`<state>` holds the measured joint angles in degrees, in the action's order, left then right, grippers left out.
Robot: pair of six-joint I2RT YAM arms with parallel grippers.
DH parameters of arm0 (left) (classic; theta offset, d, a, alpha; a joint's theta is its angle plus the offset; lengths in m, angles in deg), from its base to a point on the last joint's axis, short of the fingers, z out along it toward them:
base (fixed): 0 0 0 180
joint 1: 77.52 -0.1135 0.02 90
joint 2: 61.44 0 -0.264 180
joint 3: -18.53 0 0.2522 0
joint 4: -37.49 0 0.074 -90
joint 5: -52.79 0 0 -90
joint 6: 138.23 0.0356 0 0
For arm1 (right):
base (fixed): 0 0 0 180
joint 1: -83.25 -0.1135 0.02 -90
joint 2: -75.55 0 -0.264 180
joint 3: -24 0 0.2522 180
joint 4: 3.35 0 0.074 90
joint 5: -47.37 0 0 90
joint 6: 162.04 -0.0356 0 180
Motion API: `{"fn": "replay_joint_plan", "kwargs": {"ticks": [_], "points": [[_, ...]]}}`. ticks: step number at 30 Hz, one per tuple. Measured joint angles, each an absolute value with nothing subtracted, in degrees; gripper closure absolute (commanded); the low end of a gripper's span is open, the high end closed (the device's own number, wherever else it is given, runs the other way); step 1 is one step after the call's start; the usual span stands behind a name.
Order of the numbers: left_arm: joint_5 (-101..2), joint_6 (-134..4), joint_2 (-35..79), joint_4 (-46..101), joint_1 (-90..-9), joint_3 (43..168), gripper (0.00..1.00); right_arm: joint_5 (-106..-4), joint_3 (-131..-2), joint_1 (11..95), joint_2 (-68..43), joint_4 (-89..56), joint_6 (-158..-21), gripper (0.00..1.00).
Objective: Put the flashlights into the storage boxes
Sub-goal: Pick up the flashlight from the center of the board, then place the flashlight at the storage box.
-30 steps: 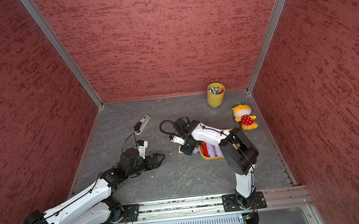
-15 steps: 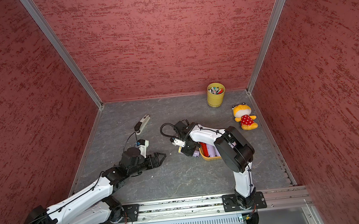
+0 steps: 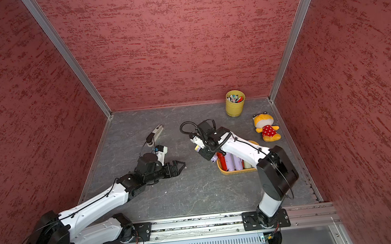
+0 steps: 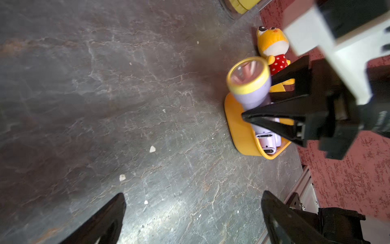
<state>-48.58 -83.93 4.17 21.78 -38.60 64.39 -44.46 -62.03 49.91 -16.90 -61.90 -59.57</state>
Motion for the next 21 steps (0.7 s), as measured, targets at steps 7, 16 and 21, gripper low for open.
{"fn": "replay_joint_plan", "kwargs": {"ticks": [7,16,21], "points": [[-52.5,-82.2,12.6,26.3,-37.5,68.9,0.00,-41.8,-54.6,59.6,-3.3,-64.9,-71.9,0.64],[-55.8,-81.6,16.2,28.6,-36.6,70.9,0.00,-35.3,-51.1,67.3,-1.2,-70.9,-81.8,0.62],[-56.2,-80.8,16.2,28.7,-36.6,70.9,0.00,-33.4,-51.1,68.2,-4.4,-71.7,-84.0,0.61]]}}
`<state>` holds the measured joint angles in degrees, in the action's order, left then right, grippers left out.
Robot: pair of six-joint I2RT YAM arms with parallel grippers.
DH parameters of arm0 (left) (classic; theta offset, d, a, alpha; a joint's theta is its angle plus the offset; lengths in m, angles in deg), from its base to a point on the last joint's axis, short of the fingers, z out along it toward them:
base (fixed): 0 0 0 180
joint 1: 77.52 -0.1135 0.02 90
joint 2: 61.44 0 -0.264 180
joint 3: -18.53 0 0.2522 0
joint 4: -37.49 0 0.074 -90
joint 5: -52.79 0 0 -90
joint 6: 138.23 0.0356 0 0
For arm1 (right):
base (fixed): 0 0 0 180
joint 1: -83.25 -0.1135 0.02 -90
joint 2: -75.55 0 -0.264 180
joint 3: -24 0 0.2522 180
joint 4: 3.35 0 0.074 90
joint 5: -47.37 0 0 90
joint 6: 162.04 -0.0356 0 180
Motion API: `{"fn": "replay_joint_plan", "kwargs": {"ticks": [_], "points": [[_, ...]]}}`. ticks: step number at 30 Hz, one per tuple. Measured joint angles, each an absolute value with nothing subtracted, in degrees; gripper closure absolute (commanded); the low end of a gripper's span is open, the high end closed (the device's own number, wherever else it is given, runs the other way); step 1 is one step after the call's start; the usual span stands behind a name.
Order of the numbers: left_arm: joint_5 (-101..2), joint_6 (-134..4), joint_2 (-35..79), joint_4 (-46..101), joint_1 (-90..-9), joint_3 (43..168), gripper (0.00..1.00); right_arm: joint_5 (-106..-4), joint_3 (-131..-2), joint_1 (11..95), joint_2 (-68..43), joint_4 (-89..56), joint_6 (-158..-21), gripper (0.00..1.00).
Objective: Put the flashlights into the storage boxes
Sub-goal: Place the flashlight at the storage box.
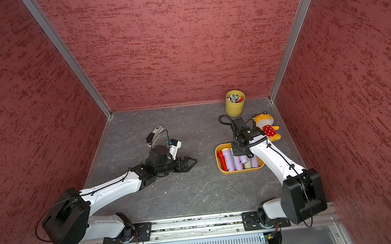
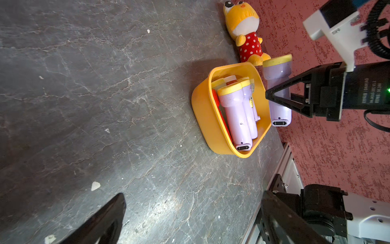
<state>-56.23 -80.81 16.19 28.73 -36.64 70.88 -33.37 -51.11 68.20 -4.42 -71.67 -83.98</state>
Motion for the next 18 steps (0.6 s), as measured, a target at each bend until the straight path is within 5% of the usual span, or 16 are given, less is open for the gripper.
{"fn": "replay_joint_plan", "kwargs": {"ticks": [18], "points": [[-56.3,-79.8,16.1,28.7,-36.6,70.9,0.00,-30.3,-51.1,71.5,-7.2,-72.9,-85.1,0.60]]}}
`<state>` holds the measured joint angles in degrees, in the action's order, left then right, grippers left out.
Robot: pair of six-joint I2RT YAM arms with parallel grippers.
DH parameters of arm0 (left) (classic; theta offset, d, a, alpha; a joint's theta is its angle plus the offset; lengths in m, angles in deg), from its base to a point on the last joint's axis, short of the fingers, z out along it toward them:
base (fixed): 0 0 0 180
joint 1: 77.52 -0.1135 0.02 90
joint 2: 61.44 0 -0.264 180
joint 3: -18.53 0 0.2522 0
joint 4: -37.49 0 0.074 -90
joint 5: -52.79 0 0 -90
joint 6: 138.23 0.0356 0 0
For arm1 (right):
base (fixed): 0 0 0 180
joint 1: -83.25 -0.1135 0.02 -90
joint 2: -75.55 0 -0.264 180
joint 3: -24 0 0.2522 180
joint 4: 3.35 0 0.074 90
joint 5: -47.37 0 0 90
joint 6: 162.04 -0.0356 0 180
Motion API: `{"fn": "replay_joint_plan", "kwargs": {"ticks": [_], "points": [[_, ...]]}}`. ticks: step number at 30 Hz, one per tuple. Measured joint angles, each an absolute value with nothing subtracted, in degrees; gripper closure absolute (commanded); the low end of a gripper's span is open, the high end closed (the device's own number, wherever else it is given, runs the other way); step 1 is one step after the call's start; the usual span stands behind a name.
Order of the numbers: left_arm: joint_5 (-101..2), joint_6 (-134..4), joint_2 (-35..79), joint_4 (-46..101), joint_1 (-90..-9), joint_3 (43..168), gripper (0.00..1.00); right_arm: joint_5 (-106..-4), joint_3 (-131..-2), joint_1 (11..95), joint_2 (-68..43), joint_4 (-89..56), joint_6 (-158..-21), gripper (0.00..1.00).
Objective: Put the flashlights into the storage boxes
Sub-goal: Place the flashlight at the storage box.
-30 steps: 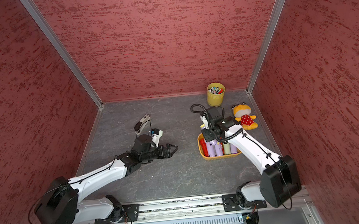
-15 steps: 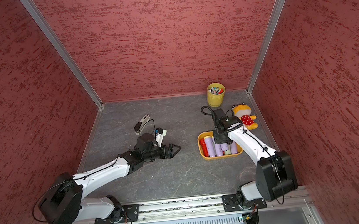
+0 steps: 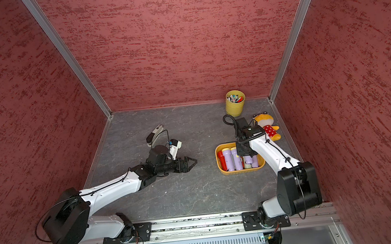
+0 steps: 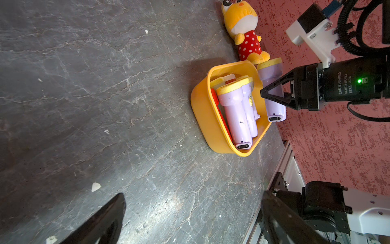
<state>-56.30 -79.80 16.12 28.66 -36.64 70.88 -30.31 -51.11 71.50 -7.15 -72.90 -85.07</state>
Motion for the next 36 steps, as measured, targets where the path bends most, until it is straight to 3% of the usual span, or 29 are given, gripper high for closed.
{"fn": "replay_joint_plan", "kwargs": {"ticks": [9,17,25,33,36], "points": [[-56.4,-79.4,16.0,28.6,-36.6,70.9,0.00,-32.7,-51.1,71.5,-9.9,-72.8,-85.1,0.57],[-56.4,-79.4,15.4,28.5,-36.6,70.9,0.00,-33.4,-51.1,71.5,-11.4,-73.0,-85.2,0.45],[-56.5,-79.4,15.4,28.5,-36.6,70.9,0.00,-33.6,-51.2,72.7,-5.8,-73.0,-85.3,0.42],[-56.8,-79.2,15.5,28.5,-36.6,71.3,0.00,-40.7,-47.5,84.1,6.2,-63.2,-87.1,0.05],[-56.9,-79.2,15.5,28.5,-36.6,71.6,0.00,-46.6,-43.0,90.9,8.3,-58.1,-88.4,0.02]]}}
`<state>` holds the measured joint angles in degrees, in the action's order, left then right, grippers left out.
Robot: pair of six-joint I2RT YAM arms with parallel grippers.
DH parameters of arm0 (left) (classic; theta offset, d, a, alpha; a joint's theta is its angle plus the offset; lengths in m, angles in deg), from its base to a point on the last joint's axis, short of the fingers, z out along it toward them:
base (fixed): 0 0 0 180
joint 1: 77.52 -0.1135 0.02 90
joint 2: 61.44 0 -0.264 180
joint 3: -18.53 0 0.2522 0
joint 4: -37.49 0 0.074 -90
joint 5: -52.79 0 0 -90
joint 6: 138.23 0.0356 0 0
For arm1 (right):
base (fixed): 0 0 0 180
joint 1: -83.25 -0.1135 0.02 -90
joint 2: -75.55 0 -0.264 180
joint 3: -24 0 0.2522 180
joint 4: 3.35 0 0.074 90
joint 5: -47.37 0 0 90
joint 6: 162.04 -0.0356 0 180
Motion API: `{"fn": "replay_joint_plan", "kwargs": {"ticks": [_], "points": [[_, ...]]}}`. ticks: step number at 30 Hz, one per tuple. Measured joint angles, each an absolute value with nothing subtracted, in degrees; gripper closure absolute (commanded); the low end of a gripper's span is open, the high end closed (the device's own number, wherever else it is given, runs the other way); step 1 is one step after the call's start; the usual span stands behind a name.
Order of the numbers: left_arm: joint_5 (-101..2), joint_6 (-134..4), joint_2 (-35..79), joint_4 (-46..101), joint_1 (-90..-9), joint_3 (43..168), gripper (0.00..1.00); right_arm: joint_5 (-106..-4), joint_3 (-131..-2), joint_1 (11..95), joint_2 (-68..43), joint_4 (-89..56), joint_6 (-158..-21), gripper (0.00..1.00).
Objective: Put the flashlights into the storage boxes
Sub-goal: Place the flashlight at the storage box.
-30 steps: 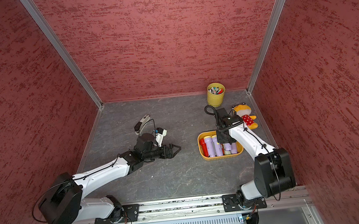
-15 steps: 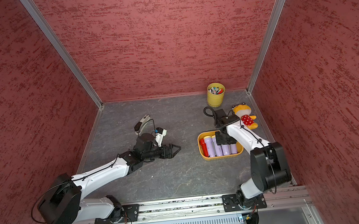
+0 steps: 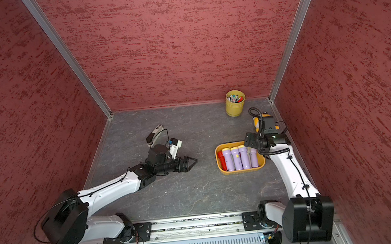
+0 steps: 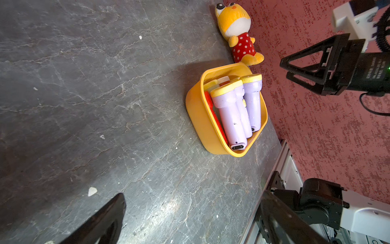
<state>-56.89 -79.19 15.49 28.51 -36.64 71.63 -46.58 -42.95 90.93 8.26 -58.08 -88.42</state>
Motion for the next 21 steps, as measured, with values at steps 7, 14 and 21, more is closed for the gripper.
{"fn": "replay_joint_plan", "kwargs": {"ticks": [7,14,21], "points": [[-57.4,-78.9,15.6,28.5,-36.6,71.7,0.00,-61.6,-31.7,104.0,8.9,-43.8,-94.9,0.01],[-57.9,-78.8,16.3,28.5,-36.7,72.0,0.00,-67.6,-28.5,107.2,6.1,-36.8,-97.7,0.01],[-58.0,-78.8,17.7,28.7,-36.7,73.0,0.00,-71.9,-26.1,107.3,4.3,-33.6,-98.0,0.03]]}}
